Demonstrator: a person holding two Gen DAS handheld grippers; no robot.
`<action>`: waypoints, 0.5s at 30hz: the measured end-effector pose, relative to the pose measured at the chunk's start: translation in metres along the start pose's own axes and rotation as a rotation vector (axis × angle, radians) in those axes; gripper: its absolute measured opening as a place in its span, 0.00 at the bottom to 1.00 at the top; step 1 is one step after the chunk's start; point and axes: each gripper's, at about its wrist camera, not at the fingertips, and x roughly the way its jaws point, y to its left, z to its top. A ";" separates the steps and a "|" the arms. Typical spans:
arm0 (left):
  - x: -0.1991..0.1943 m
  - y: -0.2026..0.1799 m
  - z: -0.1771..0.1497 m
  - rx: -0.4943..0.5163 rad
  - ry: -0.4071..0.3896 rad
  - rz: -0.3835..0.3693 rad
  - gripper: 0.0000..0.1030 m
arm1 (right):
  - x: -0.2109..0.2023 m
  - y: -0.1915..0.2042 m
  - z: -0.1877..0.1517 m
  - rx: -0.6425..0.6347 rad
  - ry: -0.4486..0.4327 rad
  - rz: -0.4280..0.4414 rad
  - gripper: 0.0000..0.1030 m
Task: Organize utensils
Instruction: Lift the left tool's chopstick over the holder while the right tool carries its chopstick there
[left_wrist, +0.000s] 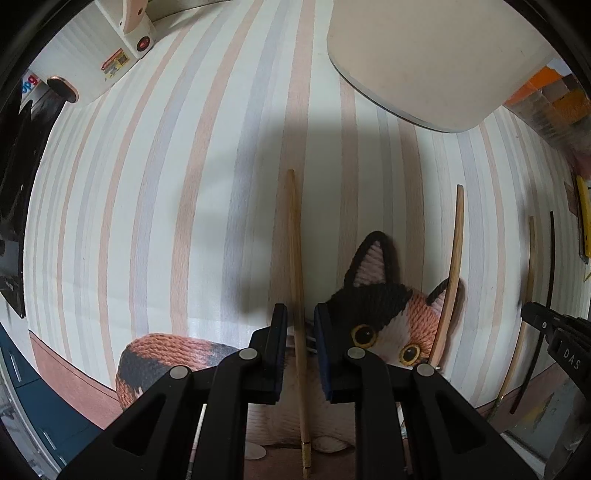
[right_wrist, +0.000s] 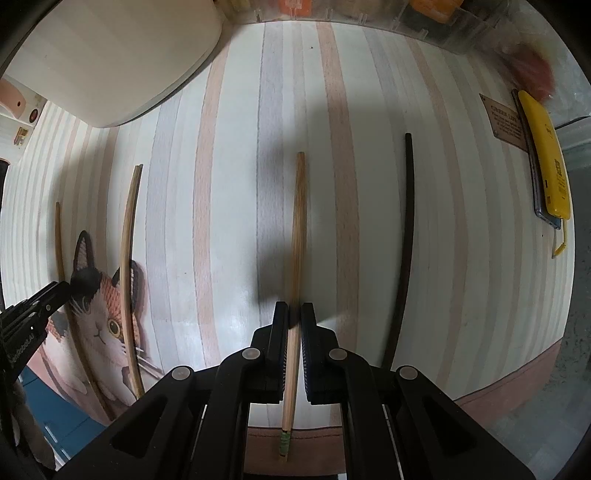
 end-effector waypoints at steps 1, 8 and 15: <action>0.000 -0.001 0.000 0.001 -0.001 0.002 0.14 | 0.000 0.001 0.000 -0.001 -0.001 -0.003 0.07; 0.001 -0.001 0.001 -0.026 -0.022 0.029 0.04 | 0.000 0.006 -0.007 0.002 -0.018 -0.018 0.07; -0.045 0.006 -0.002 -0.030 -0.174 0.055 0.04 | -0.037 -0.007 -0.012 0.052 -0.150 0.049 0.07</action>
